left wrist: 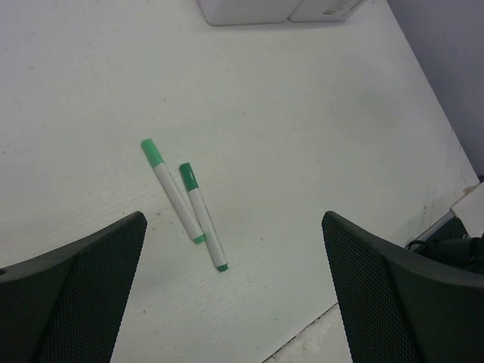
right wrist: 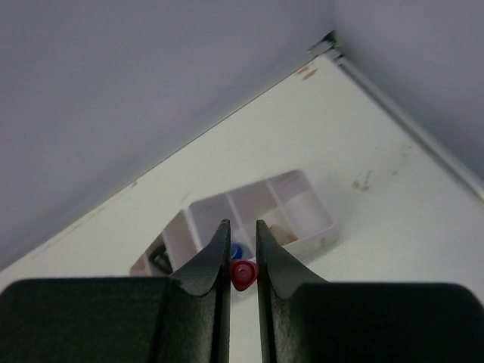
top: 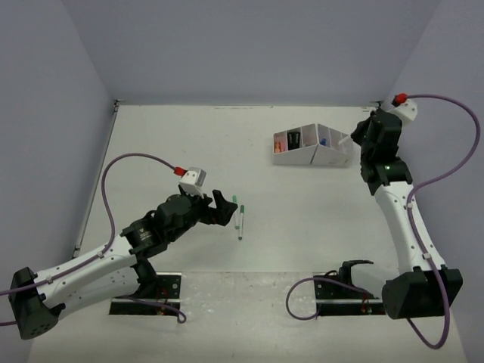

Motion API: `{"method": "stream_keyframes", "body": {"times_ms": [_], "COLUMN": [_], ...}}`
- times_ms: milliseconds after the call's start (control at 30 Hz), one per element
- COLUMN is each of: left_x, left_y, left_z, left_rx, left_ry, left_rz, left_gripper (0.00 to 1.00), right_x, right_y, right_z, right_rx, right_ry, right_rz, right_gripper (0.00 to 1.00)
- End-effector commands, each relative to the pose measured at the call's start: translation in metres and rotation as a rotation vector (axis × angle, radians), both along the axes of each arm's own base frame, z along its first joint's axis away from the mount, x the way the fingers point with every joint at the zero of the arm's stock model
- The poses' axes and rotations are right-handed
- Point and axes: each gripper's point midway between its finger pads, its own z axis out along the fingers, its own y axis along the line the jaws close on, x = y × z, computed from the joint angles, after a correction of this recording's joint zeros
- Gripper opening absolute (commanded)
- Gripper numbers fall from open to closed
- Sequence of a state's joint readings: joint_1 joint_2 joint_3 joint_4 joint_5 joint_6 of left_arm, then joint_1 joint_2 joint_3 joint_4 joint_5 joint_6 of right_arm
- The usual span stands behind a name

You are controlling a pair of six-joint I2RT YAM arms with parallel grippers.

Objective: Sort the stationery into containers
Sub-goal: Place the pen in the storage box.

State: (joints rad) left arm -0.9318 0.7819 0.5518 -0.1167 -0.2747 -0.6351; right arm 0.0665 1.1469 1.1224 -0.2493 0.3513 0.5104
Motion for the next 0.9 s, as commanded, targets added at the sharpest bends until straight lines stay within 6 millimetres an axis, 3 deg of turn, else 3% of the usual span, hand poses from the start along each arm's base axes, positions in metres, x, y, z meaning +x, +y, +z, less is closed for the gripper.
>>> {"method": "stream_keyframes", "body": {"times_ms": [0, 67, 100, 200, 400, 567, 867], "left_x": [-0.007, -0.008, -0.008, -0.011, -0.011, -0.011, -0.01], "left_y": [0.0, -0.001, -0.001, -0.004, -0.009, -0.01, -0.012], "left_z": [-0.004, -0.006, -0.006, -0.011, -0.022, -0.02, -0.025], "left_rx": [0.027, 0.027, 0.021, 0.006, 0.013, 0.02, 0.023], "left_ry": [0.034, 0.038, 0.04, 0.051, 0.066, 0.057, 0.058], "left_rz": [-0.028, -0.035, -0.034, -0.045, -0.061, -0.076, -0.072], "left_gripper": [1.0, 1.0, 1.0, 1.0, 1.0, 1.0, 1.0], "right_x": [0.036, 0.05, 0.056, 0.053, 0.061, 0.078, 0.092], "right_y": [-0.073, -0.088, -0.091, -0.098, -0.076, -0.073, -0.075], "right_z": [0.015, 0.007, 0.014, 0.001, -0.031, -0.038, -0.114], "right_rx": [-0.116, -0.165, -0.18, -0.192, -0.119, -0.129, -0.103], "right_ry": [-0.042, -0.014, -0.073, -0.07, -0.182, -0.17, 0.142], "right_rz": [-0.224, -0.279, -0.291, -0.332, -0.217, -0.187, -0.194], "right_gripper": [0.0, 0.0, 0.0, 0.0, 0.0, 0.0, 0.0]}}
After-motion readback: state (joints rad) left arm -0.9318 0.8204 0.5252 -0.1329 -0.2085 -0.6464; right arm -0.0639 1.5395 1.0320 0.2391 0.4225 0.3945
